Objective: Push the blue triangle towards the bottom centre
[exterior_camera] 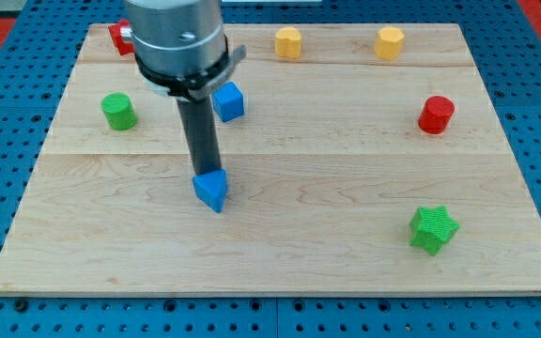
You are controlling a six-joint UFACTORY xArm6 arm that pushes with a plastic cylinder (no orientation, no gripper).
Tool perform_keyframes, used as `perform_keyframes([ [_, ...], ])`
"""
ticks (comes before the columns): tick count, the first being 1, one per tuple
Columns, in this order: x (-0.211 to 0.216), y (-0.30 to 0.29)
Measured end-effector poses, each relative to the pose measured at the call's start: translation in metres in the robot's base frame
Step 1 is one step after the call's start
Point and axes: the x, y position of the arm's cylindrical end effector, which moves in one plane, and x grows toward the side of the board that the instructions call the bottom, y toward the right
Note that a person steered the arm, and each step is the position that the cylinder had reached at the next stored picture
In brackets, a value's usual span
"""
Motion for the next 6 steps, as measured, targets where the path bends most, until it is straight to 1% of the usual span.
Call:
perform_keyframes([
  [1,0.024,0.036],
  [2,0.018,0.027],
  [3,0.004,-0.013],
  [4,0.019,-0.041],
  [5,0.022,0.012],
  [6,0.024,0.015],
])
